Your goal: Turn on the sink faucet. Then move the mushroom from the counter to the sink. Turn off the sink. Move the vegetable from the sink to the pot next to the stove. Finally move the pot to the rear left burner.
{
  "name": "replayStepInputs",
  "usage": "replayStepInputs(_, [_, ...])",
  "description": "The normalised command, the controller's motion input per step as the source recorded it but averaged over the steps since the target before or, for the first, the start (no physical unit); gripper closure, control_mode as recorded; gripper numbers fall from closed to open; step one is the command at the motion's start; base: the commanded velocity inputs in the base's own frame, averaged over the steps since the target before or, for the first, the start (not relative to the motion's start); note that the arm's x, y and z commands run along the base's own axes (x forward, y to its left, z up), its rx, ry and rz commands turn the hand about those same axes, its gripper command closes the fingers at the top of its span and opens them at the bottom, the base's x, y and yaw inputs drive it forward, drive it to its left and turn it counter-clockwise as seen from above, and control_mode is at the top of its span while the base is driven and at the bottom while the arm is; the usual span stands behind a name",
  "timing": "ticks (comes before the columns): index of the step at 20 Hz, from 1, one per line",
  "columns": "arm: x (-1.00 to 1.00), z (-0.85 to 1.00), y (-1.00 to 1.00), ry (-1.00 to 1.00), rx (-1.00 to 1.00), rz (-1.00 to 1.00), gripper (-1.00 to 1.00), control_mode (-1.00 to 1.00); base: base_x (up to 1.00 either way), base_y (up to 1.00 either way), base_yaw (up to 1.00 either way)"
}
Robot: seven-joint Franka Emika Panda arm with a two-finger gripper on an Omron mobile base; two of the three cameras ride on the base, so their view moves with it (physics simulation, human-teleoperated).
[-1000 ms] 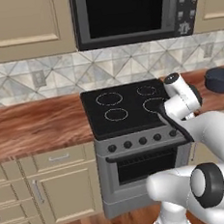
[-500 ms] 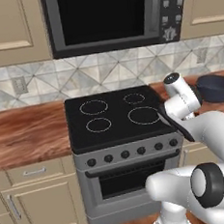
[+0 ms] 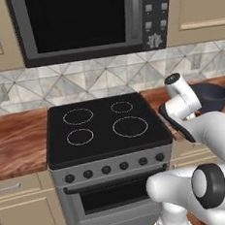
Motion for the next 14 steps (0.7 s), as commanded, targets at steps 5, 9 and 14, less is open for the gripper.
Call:
replayStepInputs(5, [0.00,0.00,0.00,0.00,0.00,0.00,1.00,1.00,0.46,-0.41,0.05])
replayStepInputs(9, [0.00,0.00,0.00,0.00,0.00,0.00,1.00,1.00,0.44,-0.38,0.06])
replayStepInputs(14, [0.00,0.00,0.00,0.00,0.00,0.00,1.00,1.00,0.38,-0.39,0.06])
